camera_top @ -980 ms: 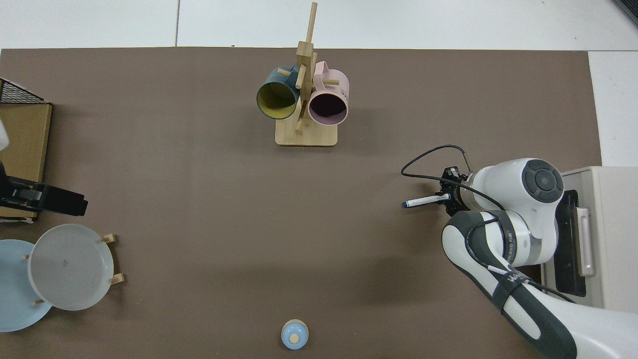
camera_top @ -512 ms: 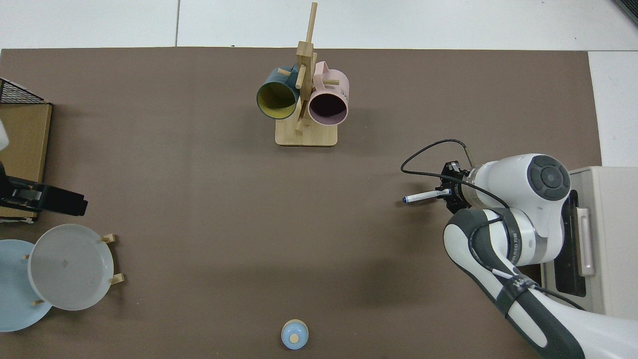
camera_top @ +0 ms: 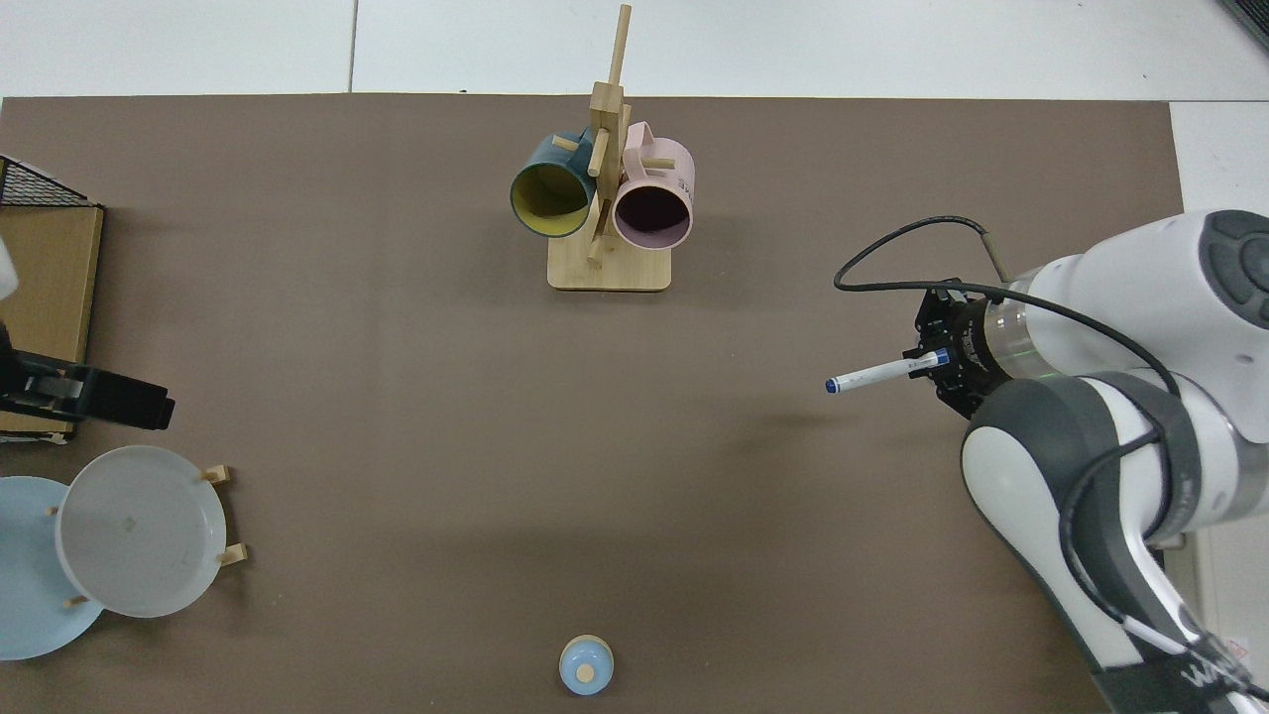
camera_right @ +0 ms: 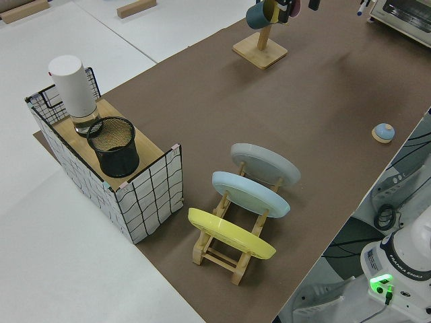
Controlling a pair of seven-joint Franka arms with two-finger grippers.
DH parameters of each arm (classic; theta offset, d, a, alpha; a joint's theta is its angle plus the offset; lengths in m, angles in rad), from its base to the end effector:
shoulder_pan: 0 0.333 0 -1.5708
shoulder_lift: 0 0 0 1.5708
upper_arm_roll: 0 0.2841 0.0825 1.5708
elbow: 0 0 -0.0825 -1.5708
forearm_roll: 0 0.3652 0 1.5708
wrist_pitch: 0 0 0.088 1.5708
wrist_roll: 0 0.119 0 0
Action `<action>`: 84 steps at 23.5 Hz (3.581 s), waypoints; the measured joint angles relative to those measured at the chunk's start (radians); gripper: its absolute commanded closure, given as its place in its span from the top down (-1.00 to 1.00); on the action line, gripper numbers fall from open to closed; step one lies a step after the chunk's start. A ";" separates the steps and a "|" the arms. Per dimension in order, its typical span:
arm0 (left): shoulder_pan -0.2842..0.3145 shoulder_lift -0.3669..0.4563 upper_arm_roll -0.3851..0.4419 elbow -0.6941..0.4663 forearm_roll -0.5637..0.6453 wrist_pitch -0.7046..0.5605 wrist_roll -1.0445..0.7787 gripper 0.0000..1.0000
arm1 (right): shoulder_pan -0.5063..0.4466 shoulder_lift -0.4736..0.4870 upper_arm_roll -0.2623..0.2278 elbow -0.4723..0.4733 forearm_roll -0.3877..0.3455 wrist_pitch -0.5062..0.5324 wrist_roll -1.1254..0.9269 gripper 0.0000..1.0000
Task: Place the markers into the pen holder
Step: 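Lift the marker with the right gripper while the left gripper approaches, then grasp the marker with the left gripper from the right gripper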
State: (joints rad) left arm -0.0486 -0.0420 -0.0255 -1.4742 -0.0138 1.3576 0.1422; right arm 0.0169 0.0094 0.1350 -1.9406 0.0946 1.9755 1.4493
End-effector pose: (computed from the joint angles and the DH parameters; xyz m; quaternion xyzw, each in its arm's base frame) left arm 0.4982 -0.0392 0.6273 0.9933 -0.1090 -0.0371 0.0075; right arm 0.5387 0.0895 0.4414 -0.7850 0.6178 0.0229 0.0400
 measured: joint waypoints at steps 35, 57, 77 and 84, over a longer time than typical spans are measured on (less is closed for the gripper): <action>-0.067 0.000 -0.098 -0.044 -0.192 0.207 0.680 0.87 | 0.377 -0.099 0.019 0.140 0.140 -0.110 0.328 -1.00; -0.172 -0.053 -0.181 -0.212 -0.252 0.294 0.718 0.48 | 0.473 0.038 0.023 0.269 0.151 -0.004 0.513 -1.00; -0.188 -0.054 -0.225 -0.262 -0.266 0.385 0.669 -1.00 | 0.471 0.058 0.019 0.296 0.149 -0.004 0.520 -1.00; -0.188 -0.054 -0.225 -0.262 -0.266 0.392 0.672 -1.00 | 0.470 0.058 0.018 0.297 0.149 -0.003 0.520 -0.98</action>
State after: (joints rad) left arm -0.2364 -0.0961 -0.2508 -1.7367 -0.2801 1.7498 0.8140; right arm 0.4868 0.0678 0.1528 -1.6437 0.2436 1.9729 1.9698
